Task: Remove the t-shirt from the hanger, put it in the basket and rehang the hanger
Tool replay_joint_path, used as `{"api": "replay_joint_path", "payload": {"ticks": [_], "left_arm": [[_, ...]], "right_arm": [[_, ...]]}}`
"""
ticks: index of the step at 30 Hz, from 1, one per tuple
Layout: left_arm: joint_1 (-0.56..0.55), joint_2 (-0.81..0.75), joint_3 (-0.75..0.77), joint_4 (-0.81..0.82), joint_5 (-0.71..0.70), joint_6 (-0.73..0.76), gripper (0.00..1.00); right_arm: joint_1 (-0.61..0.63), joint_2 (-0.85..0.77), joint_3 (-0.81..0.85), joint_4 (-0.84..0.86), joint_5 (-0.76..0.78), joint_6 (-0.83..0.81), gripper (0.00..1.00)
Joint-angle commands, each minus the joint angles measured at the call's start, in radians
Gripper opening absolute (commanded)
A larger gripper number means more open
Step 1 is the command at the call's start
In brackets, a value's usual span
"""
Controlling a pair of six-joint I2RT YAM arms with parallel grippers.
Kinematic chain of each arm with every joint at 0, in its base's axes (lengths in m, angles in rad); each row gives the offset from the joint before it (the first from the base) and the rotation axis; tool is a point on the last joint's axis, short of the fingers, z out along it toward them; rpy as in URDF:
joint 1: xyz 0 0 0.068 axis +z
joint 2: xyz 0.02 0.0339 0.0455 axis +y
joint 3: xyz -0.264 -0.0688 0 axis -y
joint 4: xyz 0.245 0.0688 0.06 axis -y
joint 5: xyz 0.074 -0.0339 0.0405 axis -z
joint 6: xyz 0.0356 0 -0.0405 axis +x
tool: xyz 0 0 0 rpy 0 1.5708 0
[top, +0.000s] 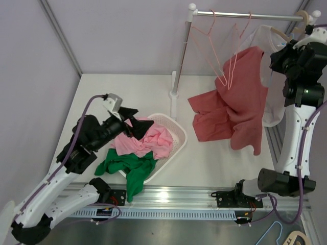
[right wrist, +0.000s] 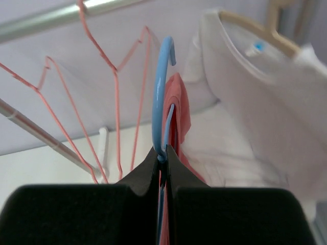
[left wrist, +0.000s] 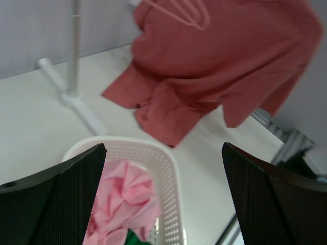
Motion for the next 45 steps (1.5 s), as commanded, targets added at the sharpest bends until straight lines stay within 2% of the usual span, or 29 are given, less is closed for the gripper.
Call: {"api": "replay_joint_path", "payload": {"ticks": [1, 4, 7, 8, 11, 13, 18, 23, 28, 31, 34, 35, 36, 37, 42, 45], "left_arm": [[-0.155, 0.097, 0.073, 0.118, 0.144, 0.12, 0.99], [-0.309, 0.244, 0.148, 0.152, 0.126, 0.174, 0.99], [-0.393, 0.358, 0.085, 0.323, 0.21, 0.171, 0.99], [-0.406, 0.42, 0.068, 0.465, 0.274, 0.166, 0.99], [-0.45, 0.543, 0.037, 0.662, 0.366, 0.156, 1.0], [-0.479, 0.665, 0.084, 0.715, 0.442, 0.145, 1.0], [-0.554, 0.827, 0.147, 0.927, 0.484, 0.165, 0.99], [-0.562, 1.006, 0.332, 0.921, 0.534, 0.175, 0.99], [-0.564, 1.114, 0.492, 0.867, 0.56, 0.22, 0.99], [-0.564, 1.185, 0.624, 0.768, 0.562, 0.231, 0.99], [-0.567, 1.241, 0.727, 0.634, 0.525, 0.269, 0.62], [-0.567, 1.246, 0.73, 0.623, 0.5, 0.269, 0.36], [-0.568, 1.248, 0.728, 0.625, 0.474, 0.269, 0.2], [-0.57, 1.246, 0.727, 0.62, 0.456, 0.269, 0.01], [-0.607, 1.151, 0.581, 0.674, 0.471, 0.289, 0.01], [-0.663, 1.076, 0.521, 0.639, 0.407, 0.352, 0.01]], "right_arm": [[0.01, -0.106, -0.102, -0.027, 0.166, 0.09, 0.0], [0.042, -0.178, -0.18, -0.091, 0.271, 0.118, 0.0], [0.058, -0.266, -0.269, -0.088, 0.253, 0.139, 0.0], [0.061, -0.293, -0.28, -0.099, 0.224, 0.147, 0.0], [0.061, -0.315, -0.289, -0.13, 0.183, 0.167, 0.0], [0.064, -0.32, -0.28, -0.144, 0.111, 0.179, 0.0], [0.067, -0.32, -0.222, -0.187, 0.062, 0.193, 0.0], [0.071, -0.317, -0.169, -0.222, 0.019, 0.199, 0.0], [0.079, -0.321, -0.185, -0.225, -0.019, 0.208, 0.0], [0.088, -0.32, -0.202, -0.211, -0.036, 0.217, 0.0], [0.096, -0.318, -0.202, -0.208, -0.053, 0.224, 0.0], [0.098, -0.318, -0.202, -0.202, -0.053, 0.227, 0.0], [0.099, -0.32, -0.2, -0.2, -0.051, 0.228, 0.0], [0.099, -0.315, -0.2, -0.197, -0.051, 0.228, 0.0], [0.098, -0.268, -0.154, -0.205, -0.024, 0.214, 0.0], [0.099, -0.24, -0.149, -0.19, -0.008, 0.216, 0.0]]}}
